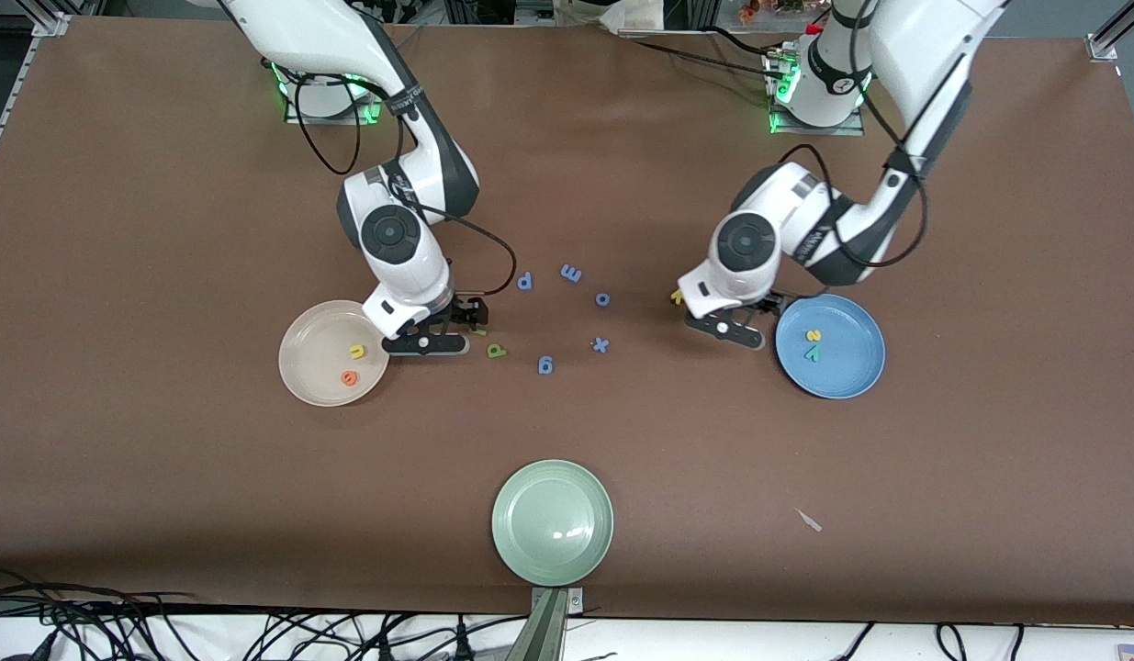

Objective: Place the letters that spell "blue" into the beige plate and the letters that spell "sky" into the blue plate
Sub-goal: 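Grasp the yellow k with the left gripper while the right gripper grasps the green l, then drop the yellow k on the blue plate while the right gripper drops the green l, then raise the left gripper away while the right gripper grasps the green d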

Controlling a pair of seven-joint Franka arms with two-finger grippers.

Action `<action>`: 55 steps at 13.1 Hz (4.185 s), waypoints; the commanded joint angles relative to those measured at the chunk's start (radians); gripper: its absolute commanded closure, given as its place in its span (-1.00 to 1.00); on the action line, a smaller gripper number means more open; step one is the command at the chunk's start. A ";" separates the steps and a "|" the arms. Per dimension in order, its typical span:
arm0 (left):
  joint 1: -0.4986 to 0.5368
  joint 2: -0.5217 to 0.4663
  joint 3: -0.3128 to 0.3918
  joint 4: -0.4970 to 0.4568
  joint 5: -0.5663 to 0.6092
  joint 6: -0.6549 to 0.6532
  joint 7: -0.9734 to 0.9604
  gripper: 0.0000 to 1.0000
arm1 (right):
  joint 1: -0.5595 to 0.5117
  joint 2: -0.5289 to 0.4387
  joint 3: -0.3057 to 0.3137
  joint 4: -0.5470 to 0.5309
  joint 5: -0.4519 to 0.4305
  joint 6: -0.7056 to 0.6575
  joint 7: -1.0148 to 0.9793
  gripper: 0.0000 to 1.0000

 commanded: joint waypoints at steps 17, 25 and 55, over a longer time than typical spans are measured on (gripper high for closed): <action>-0.079 0.092 0.004 -0.119 0.085 0.351 -0.263 0.28 | 0.083 0.116 0.000 -0.041 0.013 0.211 0.124 -0.19; -0.061 0.062 0.004 -0.117 0.085 0.336 -0.250 0.79 | 0.074 0.081 -0.038 -0.027 0.011 0.136 0.026 0.48; 0.344 -0.303 -0.032 0.484 -0.170 -0.430 0.402 -1.00 | 0.132 0.231 -0.082 0.199 0.275 0.094 0.007 -0.69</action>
